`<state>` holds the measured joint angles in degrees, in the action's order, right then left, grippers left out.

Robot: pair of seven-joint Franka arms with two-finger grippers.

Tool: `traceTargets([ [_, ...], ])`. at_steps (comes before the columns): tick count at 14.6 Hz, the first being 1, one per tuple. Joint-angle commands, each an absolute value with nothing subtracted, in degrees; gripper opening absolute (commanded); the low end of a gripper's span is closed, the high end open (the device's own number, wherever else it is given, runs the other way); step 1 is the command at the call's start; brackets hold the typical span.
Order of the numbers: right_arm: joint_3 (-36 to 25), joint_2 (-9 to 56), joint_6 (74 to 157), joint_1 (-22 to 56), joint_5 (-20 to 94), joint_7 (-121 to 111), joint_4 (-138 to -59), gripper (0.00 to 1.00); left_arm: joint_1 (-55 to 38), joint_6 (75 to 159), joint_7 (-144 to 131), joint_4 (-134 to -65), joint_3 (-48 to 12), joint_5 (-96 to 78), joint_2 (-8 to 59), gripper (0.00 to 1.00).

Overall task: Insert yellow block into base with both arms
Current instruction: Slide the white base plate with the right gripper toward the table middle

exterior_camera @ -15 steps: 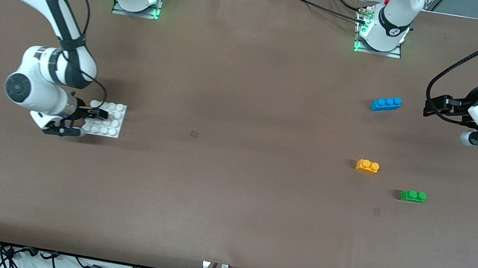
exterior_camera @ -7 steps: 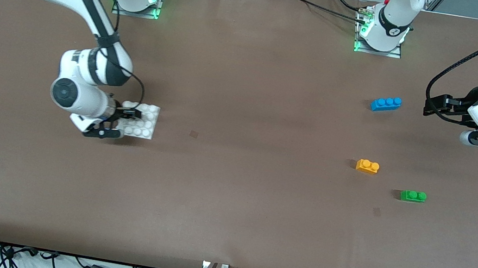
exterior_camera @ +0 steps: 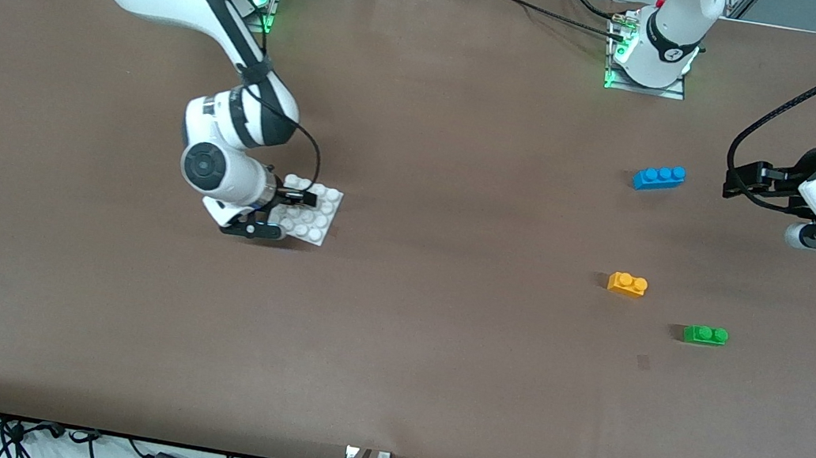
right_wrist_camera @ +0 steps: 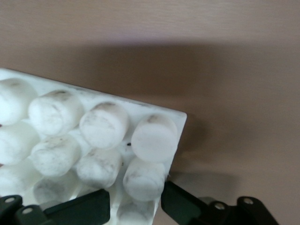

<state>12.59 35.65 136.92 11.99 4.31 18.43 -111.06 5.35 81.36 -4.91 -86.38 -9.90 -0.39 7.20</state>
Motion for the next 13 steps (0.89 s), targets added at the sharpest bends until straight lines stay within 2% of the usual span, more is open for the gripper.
traceTargets([
  [1,12.6,39.5,141.1,13.5,5.2,20.2,-108.5,0.54,5.5,80.8,-3.5,-86.6,-9.6,-1.1,6.7,1.00],
  [7,12.5,43.0,141.3,20.1,5.2,27.8,-100.6,0.54,5.5,80.8,-3.5,-86.6,-9.7,-1.1,6.7,1.00],
  [13,12.5,49.6,141.5,25.4,5.1,28.0,-90.2,0.54,5.5,80.7,-3.6,-86.6,-9.6,-1.1,6.7,1.00],
])
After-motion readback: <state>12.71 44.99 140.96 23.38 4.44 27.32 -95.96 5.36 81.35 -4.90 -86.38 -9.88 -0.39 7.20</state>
